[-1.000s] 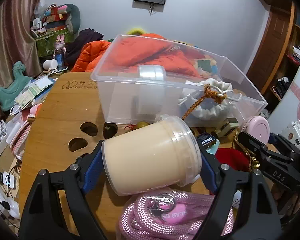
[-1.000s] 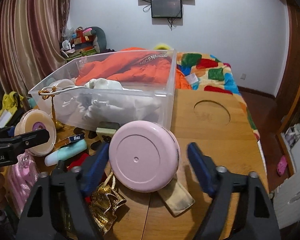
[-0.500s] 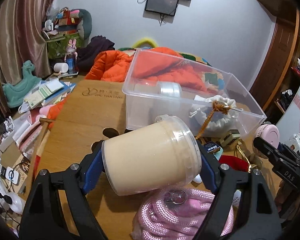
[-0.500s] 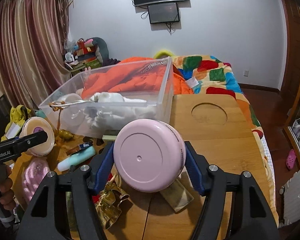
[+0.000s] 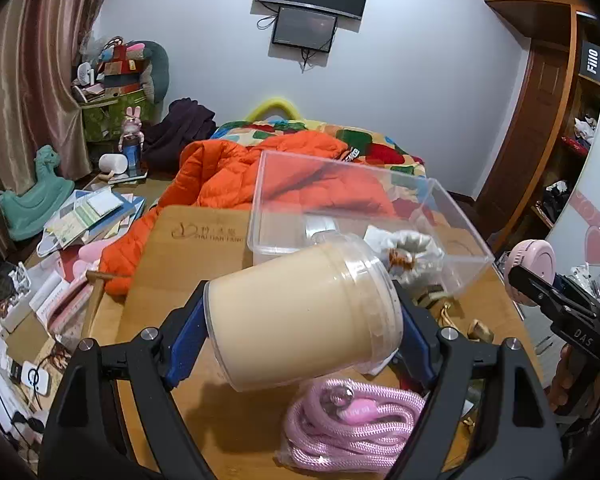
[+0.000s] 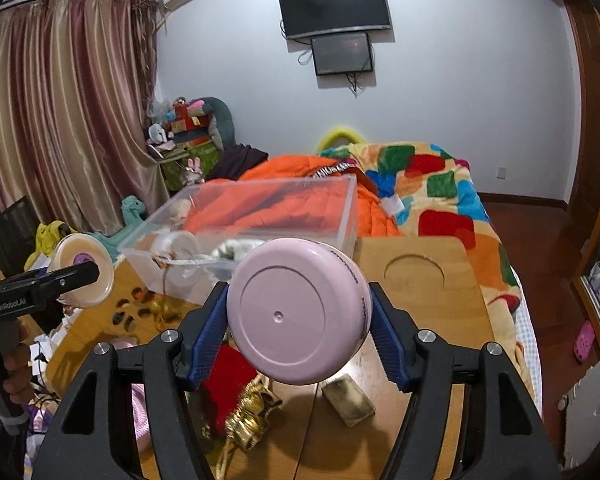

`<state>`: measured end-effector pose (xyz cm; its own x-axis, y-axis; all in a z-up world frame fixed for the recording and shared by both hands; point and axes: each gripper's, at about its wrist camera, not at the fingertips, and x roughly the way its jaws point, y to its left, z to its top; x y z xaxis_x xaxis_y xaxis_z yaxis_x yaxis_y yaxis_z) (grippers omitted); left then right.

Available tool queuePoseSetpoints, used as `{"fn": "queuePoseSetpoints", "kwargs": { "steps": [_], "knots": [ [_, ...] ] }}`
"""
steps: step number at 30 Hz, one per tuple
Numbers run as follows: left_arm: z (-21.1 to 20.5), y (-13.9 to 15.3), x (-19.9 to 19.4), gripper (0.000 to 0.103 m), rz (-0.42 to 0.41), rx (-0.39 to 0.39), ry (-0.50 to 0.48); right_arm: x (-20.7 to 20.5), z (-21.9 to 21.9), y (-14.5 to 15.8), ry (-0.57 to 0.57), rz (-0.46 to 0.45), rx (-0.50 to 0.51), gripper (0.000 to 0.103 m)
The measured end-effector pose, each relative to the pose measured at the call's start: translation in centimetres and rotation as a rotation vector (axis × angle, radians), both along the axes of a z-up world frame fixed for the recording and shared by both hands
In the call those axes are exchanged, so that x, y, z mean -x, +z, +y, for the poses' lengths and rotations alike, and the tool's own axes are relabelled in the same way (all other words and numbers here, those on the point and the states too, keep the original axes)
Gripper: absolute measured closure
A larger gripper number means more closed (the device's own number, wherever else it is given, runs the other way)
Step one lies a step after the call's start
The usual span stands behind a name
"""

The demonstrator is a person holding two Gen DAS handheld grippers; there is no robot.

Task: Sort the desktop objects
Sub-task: 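Place the cream jar into the clear box with the left tool while the right drops the compact in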

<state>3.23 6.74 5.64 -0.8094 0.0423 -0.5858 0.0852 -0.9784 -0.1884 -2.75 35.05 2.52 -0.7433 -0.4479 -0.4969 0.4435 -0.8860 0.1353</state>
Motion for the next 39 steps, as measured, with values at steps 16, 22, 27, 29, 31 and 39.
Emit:
{"fn": "queuePoseSetpoints", "kwargs": {
  "steps": [16,22,27,29,31,39],
  "knots": [
    [-0.9,4.4,6.7,0.020,0.029,0.033,-0.090,5.4,-1.6,3.1,0.070,0.004,0.010,0.040],
    [-0.5,4.0,10.8,0.020,-0.015,0.038,-0.130,8.8,-3.0,3.0,0.108,-0.022,-0.007,0.040],
    [0.2,2.7,13.6,0.020,-0.068,0.048,-0.167,11.1,-4.4,1.7,0.148,-0.066,-0.034,0.040],
    [0.3,2.1,14.5,0.020,-0.090,0.050,-0.180,12.1,-5.0,1.1,0.156,-0.085,-0.049,0.040],
    [0.4,1.5,15.3,0.020,-0.113,0.052,-0.190,12.8,-5.6,0.5,0.169,-0.101,-0.071,0.040],
    [1.7,0.1,17.1,0.020,-0.170,0.112,-0.250,13.9,-7.7,-1.2,0.230,-0.138,-0.167,0.040]
  ]
}}
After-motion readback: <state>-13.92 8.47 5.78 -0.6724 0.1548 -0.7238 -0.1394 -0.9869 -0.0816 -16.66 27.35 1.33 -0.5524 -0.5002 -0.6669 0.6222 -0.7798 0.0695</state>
